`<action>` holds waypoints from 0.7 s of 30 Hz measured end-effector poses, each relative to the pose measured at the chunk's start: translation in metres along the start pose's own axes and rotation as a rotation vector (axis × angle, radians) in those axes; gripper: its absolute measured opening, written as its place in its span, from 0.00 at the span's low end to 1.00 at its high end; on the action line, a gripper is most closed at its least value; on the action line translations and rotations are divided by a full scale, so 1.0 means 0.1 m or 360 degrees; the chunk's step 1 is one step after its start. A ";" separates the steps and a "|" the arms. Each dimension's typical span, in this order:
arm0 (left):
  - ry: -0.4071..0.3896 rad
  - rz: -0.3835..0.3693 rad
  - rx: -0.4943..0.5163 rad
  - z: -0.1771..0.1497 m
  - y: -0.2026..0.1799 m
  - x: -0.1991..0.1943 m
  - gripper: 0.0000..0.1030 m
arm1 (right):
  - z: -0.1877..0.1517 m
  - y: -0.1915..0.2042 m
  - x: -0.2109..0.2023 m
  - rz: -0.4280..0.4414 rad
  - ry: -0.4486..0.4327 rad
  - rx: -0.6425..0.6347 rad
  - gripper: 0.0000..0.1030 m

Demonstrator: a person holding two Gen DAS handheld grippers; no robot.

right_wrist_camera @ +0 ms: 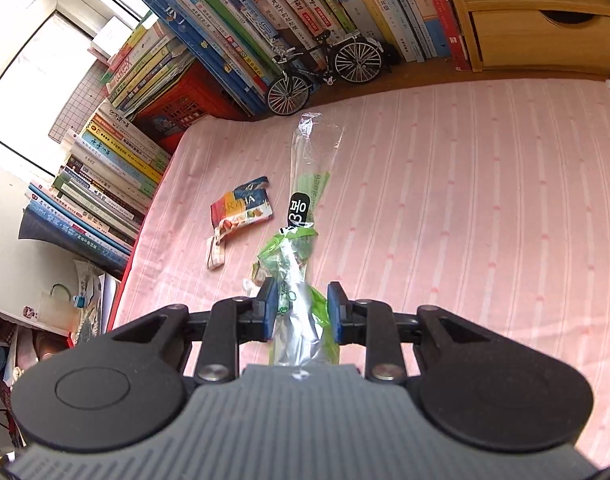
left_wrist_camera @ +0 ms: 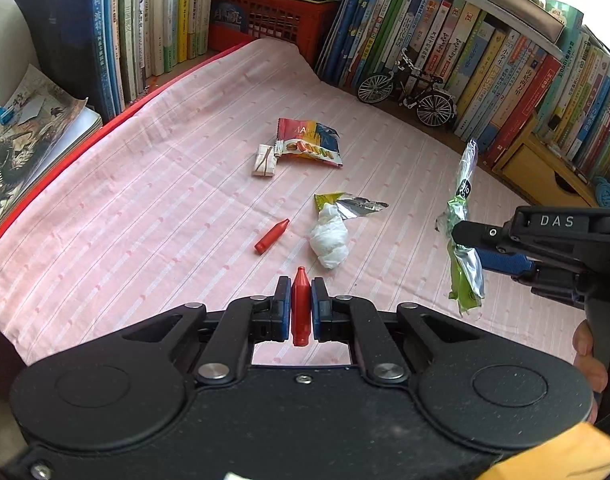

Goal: Collect trash
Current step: 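Carry the clear bag and red crayon over the black bin with both tools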

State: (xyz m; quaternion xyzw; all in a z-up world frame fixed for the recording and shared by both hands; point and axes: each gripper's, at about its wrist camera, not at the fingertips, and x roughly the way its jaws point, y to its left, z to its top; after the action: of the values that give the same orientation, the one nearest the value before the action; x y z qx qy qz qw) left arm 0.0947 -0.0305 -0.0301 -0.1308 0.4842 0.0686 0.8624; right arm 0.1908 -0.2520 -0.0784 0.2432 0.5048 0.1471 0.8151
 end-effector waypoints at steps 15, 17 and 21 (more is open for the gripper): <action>-0.0077 -0.0104 -0.0032 -0.62 1.00 -0.81 0.09 | -0.95 0.66 -0.39 -0.0024 -0.0053 -0.0056 0.31; -0.0087 -0.0153 0.0021 -0.76 1.18 -0.92 0.09 | -1.16 0.77 -0.49 -0.0049 -0.0095 -0.0038 0.31; -0.0083 -0.0257 0.0091 -1.04 1.53 -1.15 0.09 | -1.68 0.99 -0.70 -0.0127 -0.0159 0.0032 0.31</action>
State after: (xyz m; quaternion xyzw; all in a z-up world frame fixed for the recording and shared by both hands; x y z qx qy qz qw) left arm -0.0873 0.0865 -0.0079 -0.1431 0.4513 -0.0117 0.8807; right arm 0.0100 -0.1613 -0.0339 0.2381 0.4743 0.0970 0.8420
